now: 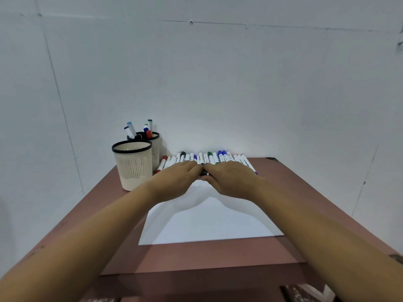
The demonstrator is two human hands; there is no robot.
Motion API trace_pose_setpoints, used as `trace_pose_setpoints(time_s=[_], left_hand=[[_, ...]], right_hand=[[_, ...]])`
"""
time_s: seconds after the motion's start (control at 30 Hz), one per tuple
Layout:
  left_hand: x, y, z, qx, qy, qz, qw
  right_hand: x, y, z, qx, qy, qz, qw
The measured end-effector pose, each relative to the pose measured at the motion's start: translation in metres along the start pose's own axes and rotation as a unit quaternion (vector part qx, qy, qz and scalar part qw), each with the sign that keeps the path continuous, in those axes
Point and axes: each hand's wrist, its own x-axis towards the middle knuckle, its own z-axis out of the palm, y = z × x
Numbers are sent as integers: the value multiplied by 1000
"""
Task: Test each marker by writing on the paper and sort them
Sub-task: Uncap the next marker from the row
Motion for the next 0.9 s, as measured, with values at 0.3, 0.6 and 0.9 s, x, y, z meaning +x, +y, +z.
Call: trace_pose_setpoints(time_s=[0.3, 0.6, 0.9], left_hand=[[-4, -3, 3, 27, -2, 9, 1000], [4, -1, -5, 80, -25, -14, 996], [13, 6, -17, 164, -101, -10, 981]], right_hand=[[0, 0, -1, 41, -18, -6, 999], [5, 4, 5, 131, -52, 58, 988], [-2, -1, 1, 83, -33, 19, 996]])
